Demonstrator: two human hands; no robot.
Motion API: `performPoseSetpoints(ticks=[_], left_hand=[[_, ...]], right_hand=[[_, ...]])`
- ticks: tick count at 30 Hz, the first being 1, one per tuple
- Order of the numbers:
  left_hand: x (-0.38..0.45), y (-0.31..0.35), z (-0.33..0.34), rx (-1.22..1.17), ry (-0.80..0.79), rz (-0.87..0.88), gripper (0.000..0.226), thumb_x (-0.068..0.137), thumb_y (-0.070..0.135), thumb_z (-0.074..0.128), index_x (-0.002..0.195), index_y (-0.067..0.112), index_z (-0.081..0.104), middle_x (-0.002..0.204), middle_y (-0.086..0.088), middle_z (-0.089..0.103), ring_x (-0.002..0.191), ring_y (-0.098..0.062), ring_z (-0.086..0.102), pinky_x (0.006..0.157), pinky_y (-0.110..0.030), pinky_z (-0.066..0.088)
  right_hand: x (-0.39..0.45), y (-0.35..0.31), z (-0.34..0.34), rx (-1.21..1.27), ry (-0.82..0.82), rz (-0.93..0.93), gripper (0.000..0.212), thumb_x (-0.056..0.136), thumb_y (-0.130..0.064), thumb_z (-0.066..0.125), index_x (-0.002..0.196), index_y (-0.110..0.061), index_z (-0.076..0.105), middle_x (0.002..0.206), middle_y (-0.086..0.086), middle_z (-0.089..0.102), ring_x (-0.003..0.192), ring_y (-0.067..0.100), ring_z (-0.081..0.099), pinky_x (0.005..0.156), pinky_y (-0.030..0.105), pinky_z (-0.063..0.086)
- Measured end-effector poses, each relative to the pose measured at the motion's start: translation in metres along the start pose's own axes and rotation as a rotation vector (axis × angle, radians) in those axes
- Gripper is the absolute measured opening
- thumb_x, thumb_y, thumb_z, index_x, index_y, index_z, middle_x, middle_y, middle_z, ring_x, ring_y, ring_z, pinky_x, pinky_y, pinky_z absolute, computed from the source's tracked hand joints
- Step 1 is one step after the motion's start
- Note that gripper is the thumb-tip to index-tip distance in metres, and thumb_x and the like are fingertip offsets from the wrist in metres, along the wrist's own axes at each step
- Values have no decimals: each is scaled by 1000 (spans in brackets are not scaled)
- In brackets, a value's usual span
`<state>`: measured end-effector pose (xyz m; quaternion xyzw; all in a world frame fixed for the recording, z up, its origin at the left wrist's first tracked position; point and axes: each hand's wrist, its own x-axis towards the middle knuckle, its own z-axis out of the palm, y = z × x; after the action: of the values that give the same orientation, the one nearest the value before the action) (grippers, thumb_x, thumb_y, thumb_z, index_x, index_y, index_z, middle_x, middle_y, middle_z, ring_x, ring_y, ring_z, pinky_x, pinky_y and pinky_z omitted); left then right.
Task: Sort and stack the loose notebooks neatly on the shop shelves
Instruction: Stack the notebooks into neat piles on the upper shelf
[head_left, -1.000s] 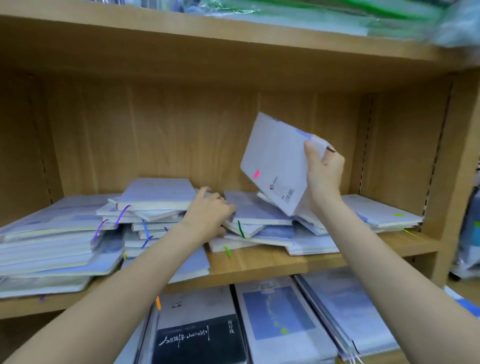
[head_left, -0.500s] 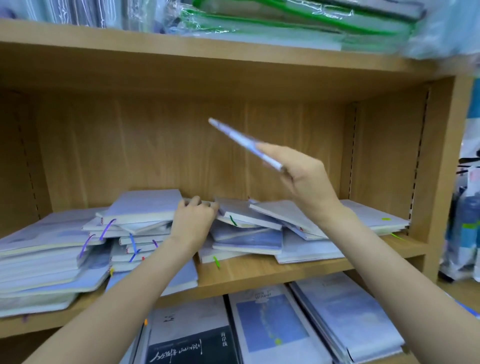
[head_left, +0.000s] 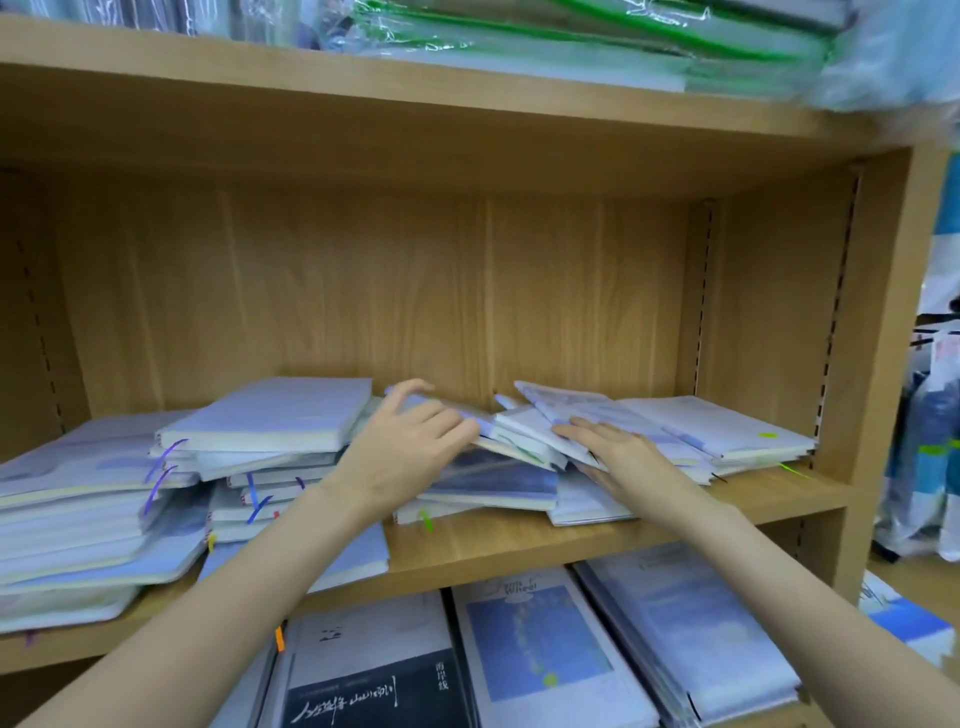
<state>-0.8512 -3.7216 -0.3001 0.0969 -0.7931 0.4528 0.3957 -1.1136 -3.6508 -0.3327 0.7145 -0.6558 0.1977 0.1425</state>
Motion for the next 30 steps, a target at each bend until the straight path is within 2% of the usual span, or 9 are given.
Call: performPoseSetpoints(ticks=[4, 8, 11, 16, 18, 20, 23, 25, 30], left_hand=[[8, 14, -6, -202, -31, 95, 15, 92, 32, 51, 87, 18, 50, 71, 1, 57, 69, -18, 50, 65, -28, 41], [-29, 4, -17, -534, -420, -208, 37, 73, 39, 54, 107, 28, 49, 102, 4, 60, 95, -12, 48, 78, -22, 36], [-52, -1, -29, -632, -497, -416, 40, 70, 13, 64, 109, 17, 60, 107, -1, 60, 100, -8, 48, 81, -14, 33], [-68, 0, -34, -601, -339, -553, 25, 75, 0, 71, 96, 11, 68, 94, -1, 67, 84, -4, 52, 76, -15, 41], [-69, 6, -31, -573, -315, -583, 27, 73, -4, 71, 96, 11, 69, 94, -1, 66, 82, -6, 52, 74, -15, 39], [-62, 15, -31, -546, -260, -558, 20, 76, 3, 68, 95, 11, 69, 93, -1, 64, 83, -7, 49, 73, -15, 35], [-49, 20, -35, -534, -234, -489, 23, 83, 27, 48, 90, 14, 66, 91, 6, 62, 88, -11, 45, 74, -16, 33], [-45, 19, -35, -542, -231, -502, 28, 84, 34, 42, 90, 16, 63, 91, 8, 62, 90, -13, 45, 73, -20, 35], [-35, 17, -42, -593, -154, -506, 28, 87, 31, 41, 92, 12, 62, 99, 7, 62, 95, -9, 47, 80, -13, 34]], right_hand=[[-3, 1, -8, 80, -34, -28, 53, 94, -25, 54, 143, -28, 33, 145, 0, 42, 131, 20, 41, 102, 36, 37], [-13, -5, -24, 289, -48, 76, 57, 92, -42, 52, 143, -22, 36, 141, -7, 43, 127, 14, 42, 100, 28, 33], [-10, -14, -24, 179, 66, 56, 19, 98, -33, 44, 93, -22, 58, 90, 2, 62, 92, 24, 56, 72, 35, 37], [3, -53, -46, 216, 302, 100, 44, 101, -24, 37, 58, -14, 39, 53, 2, 41, 65, 29, 45, 60, 37, 24], [7, -81, -55, 245, 307, 25, 40, 100, -27, 39, 66, -9, 51, 61, 9, 50, 68, 30, 46, 63, 38, 26], [5, -107, -51, 227, 155, -112, 35, 97, -34, 46, 86, -5, 63, 77, 11, 62, 74, 26, 53, 66, 37, 36], [-11, -120, -33, 180, -148, -173, 52, 87, -44, 60, 129, -14, 52, 124, 3, 59, 110, 17, 53, 90, 31, 40], [-19, -110, -28, 207, -107, -172, 66, 86, -40, 63, 143, -18, 37, 143, -2, 45, 130, 14, 41, 103, 23, 30], [-22, -96, -28, 372, 22, -191, 55, 89, -39, 59, 139, -22, 44, 141, -10, 47, 129, 3, 41, 104, 17, 30]])
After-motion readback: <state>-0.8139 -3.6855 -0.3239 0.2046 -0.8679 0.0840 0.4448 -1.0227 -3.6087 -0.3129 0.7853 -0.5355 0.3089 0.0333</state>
